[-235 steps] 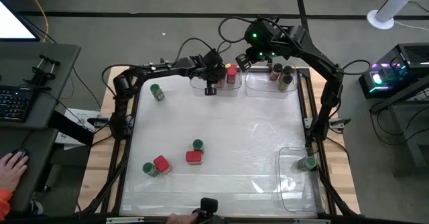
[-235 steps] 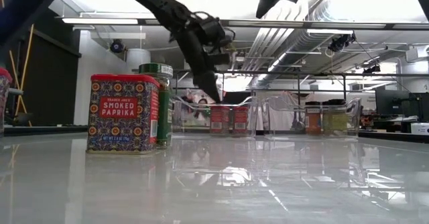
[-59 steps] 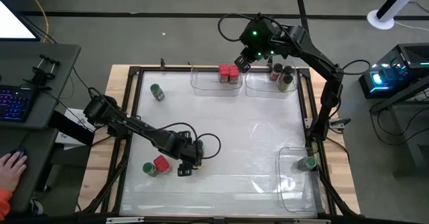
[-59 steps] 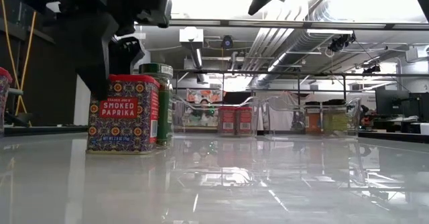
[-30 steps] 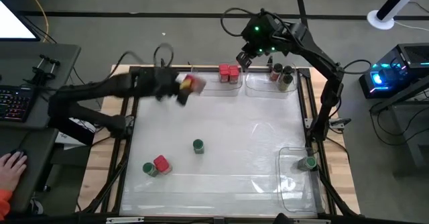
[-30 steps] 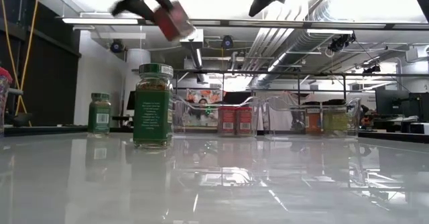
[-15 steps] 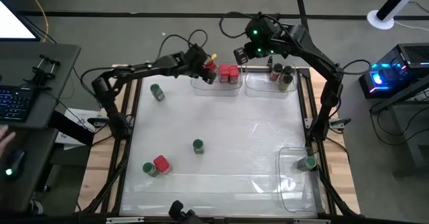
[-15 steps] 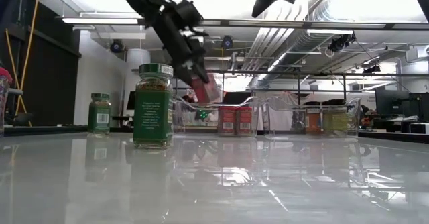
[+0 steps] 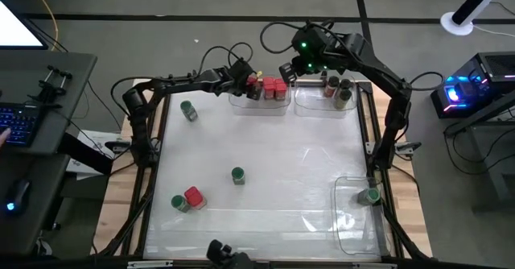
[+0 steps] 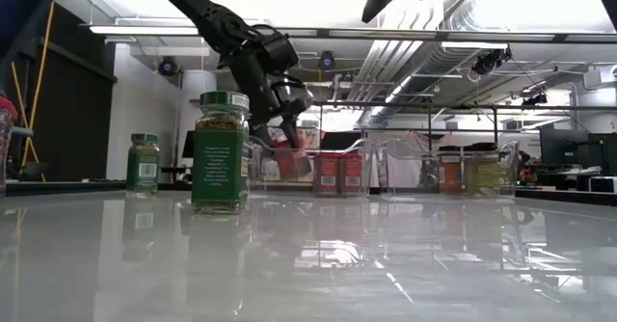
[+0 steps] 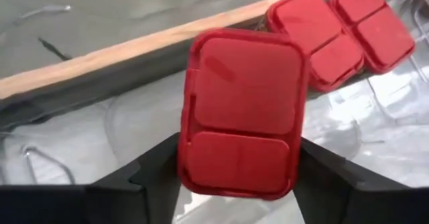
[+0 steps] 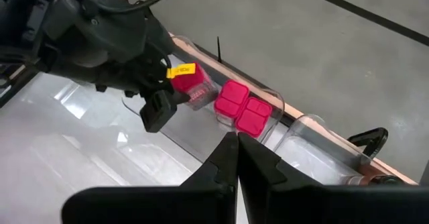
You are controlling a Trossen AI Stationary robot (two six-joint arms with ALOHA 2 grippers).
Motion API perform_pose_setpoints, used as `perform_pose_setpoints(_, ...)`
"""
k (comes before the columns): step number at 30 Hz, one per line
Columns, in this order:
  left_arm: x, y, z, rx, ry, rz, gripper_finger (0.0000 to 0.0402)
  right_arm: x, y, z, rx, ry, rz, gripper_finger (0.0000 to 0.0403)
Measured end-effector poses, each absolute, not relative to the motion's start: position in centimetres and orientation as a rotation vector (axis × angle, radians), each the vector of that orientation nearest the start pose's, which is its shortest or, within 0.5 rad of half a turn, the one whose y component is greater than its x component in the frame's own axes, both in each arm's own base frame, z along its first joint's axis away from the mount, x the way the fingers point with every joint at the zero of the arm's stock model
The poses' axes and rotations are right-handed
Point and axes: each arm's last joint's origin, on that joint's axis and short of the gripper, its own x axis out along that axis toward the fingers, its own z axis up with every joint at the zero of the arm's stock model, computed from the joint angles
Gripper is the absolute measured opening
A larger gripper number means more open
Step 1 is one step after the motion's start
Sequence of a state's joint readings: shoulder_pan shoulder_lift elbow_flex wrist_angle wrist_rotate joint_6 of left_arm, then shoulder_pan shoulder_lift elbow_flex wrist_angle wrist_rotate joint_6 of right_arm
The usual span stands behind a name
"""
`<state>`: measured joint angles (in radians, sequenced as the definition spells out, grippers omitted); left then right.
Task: Sort spices by type
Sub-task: Put the red seasoning can into the left transparent bin
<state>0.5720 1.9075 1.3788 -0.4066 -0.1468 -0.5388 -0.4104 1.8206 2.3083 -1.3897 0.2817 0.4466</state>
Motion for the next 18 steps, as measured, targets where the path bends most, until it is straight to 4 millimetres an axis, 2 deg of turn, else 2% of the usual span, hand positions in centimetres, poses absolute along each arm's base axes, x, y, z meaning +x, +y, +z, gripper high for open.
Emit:
perform_pose_setpoints(4,34.3,22.5,20.4,-0.676,0.699,0.896,0.0259,30.2,-14.0,45.2,0.454,0.76,-0.843,0.0)
perform_pose_setpoints(11,34.2,22.7,21.1,-0.689,0.665,0.871,0.0263,30.2,-14.0,45.2,0.454,0.763,-0.844,0.0)
perform_pose_setpoints(18,32.3,22.3,25.3,-0.46,0.678,0.753,0.0242,30.2,-14.0,45.2,0.446,0.766,-0.842,0.0)
